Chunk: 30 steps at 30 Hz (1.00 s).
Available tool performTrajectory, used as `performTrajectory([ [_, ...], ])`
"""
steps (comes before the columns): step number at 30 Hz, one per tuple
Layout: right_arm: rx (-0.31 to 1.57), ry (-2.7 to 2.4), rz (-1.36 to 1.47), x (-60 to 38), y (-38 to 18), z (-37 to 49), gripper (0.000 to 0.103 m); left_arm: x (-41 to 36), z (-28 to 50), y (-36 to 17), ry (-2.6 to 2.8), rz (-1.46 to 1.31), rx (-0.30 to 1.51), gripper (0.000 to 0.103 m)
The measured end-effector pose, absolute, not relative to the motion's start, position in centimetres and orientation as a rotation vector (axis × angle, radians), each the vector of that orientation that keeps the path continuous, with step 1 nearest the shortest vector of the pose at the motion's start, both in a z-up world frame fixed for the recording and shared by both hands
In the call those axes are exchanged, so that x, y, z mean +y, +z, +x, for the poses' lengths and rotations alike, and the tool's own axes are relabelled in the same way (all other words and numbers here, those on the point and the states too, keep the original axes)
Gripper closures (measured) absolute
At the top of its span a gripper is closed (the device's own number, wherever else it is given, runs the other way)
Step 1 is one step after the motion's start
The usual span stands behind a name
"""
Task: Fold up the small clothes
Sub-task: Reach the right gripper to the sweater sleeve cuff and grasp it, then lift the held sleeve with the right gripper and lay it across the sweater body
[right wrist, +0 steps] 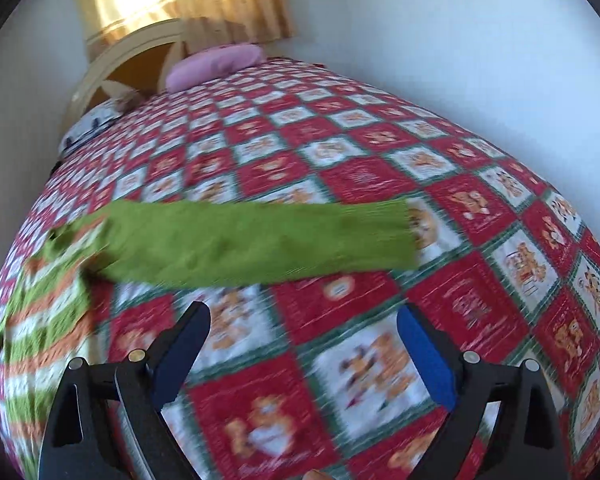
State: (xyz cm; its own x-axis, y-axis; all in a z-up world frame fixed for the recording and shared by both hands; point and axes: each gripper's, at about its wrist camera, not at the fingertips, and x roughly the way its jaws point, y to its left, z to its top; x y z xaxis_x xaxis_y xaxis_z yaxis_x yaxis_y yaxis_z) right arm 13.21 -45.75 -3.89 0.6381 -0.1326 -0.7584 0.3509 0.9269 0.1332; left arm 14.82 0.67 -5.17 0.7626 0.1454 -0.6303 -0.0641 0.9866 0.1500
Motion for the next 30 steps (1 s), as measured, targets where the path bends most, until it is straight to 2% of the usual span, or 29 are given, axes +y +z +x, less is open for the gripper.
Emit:
performTrajectory([
  [1,0.838,-0.298,0.286,-46.6,-4.1,13.7,0.015,0.7,15.2,-5.3,0.117,0.127,0.698,0.000],
  [5,0.854,-0.378,0.326,-50.6,-5.1,16.3,0.020,0.8,17.1,-5.9,0.126,0.139,0.714,0.000],
  [7,0.864,-0.409,0.336,-52.1,-5.6,17.3,0.030,1.0,17.9,-5.9,0.133,0.140,0.721,0.000],
  [12,0.892,-0.432,0.349,-54.1,-6.7,19.3,0.032,1.2,19.5,-6.0,0.150,0.139,0.723,0.000],
  [14,0.914,-0.424,0.347,-54.0,-7.5,20.2,0.036,1.4,20.1,-6.1,0.154,0.135,0.729,0.000],
  [16,0.950,-0.398,0.311,-53.3,-8.5,20.9,0.055,1.4,20.4,-6.2,0.155,0.133,0.732,0.000],
  [17,0.948,-0.400,0.285,-53.0,-8.6,21.1,0.058,1.3,20.5,-6.4,0.155,0.133,0.734,0.000],
  [18,0.945,-0.401,0.254,-52.5,-8.6,21.1,0.067,1.3,20.6,-6.5,0.155,0.132,0.737,0.000],
  [19,0.938,-0.386,0.256,-52.4,-8.5,21.2,0.086,1.2,20.7,-6.7,0.154,0.131,0.742,0.000],
  [20,0.933,-0.372,0.271,-52.4,-8.2,21.2,0.089,1.2,20.8,-6.8,0.151,0.129,0.746,0.000],
  [23,0.903,-0.370,0.270,-52.5,-6.7,21.2,0.093,1.2,20.8,-7.1,0.142,0.129,0.758,0.000],
  [30,0.794,-0.352,0.239,-51.4,-0.2,22.2,0.093,1.9,20.3,-6.5,0.147,0.119,0.744,0.000],
])
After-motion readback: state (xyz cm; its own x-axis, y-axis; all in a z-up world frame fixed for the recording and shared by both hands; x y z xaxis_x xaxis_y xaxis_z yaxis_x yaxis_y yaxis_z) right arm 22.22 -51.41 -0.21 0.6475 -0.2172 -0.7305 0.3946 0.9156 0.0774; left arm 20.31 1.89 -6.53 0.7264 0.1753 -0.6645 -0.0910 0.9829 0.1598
